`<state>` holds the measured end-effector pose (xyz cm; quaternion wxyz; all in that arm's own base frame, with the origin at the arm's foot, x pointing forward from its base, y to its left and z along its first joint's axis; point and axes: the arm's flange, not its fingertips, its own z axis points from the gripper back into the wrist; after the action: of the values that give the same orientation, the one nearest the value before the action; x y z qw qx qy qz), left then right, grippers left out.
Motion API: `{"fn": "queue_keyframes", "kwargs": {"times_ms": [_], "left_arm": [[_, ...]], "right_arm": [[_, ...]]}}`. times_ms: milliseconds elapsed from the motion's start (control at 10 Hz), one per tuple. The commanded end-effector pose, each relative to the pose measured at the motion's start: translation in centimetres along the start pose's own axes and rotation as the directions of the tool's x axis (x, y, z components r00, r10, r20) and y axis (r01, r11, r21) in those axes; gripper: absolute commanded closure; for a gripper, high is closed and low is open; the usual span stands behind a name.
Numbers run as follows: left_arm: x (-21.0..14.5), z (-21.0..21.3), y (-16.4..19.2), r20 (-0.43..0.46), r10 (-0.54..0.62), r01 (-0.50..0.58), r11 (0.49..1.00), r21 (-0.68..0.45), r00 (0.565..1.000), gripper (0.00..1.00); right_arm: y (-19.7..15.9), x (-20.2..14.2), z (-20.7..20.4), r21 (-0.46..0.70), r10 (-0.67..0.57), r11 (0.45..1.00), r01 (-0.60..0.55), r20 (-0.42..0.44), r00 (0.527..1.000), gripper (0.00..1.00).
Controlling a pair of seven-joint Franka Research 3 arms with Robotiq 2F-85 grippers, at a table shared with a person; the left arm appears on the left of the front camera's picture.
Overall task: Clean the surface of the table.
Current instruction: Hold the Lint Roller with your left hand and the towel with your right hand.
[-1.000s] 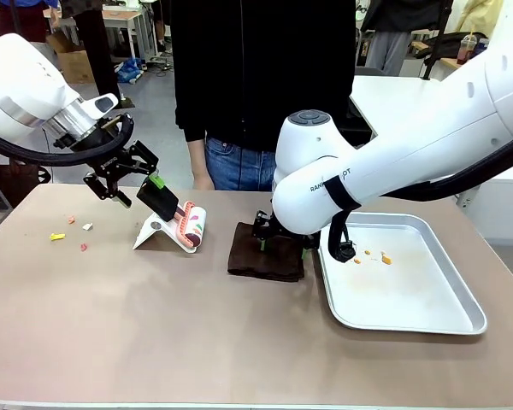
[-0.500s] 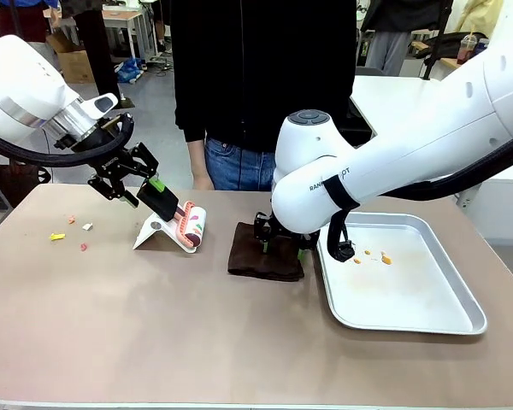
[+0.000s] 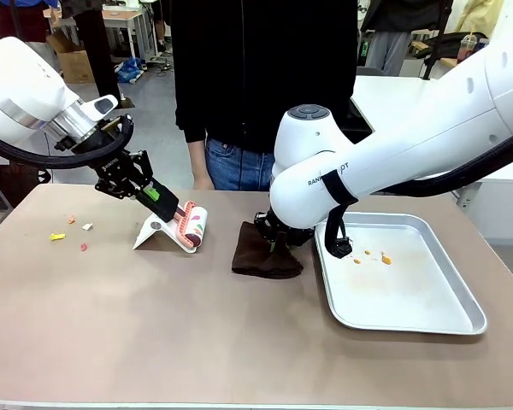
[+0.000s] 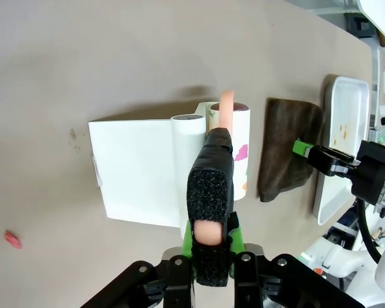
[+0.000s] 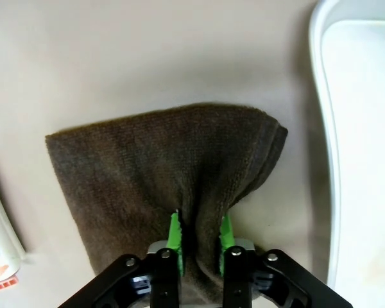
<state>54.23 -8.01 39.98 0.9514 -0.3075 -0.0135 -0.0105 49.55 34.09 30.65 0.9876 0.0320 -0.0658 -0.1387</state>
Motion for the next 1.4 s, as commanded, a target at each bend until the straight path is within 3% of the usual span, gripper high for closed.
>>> {"fn": "queue_keyframes", "kwargs": {"times_ms": [0,500,800,1100,1300], "left_arm": [[-0.3,0.1,0.4,0.005,-0.017,0.017,1.0,-0.02,1.0,1.0],[-0.6,0.5,0.3,0.043,-0.03,0.032,0.998,-0.055,0.999,1.0],[-1.2,1.6,0.6,0.049,-0.046,0.052,0.991,-0.123,0.998,1.0],[-2.1,3.6,2.4,0.077,-0.057,0.074,0.97,-0.231,0.995,1.0],[-3.0,5.7,4.7,0.085,-0.084,0.109,0.926,-0.362,0.993,1.0]], "right_arm": [[0.0,-0.4,-1.0,0.0,-0.026,1.0,0.026,-0.025,0.999,1.0],[-0.3,-0.4,-1.1,0.017,-0.027,0.999,0.028,-0.04,0.999,1.0],[-2.2,0.5,0.5,0.154,-0.016,0.988,0.029,-0.083,0.996,1.0],[-7.4,1.7,3.9,0.483,-0.006,0.873,0.068,-0.129,0.992,1.0],[-11.2,2.0,5.4,0.716,0.106,0.695,0.06,-0.185,0.977,1.0]]}}
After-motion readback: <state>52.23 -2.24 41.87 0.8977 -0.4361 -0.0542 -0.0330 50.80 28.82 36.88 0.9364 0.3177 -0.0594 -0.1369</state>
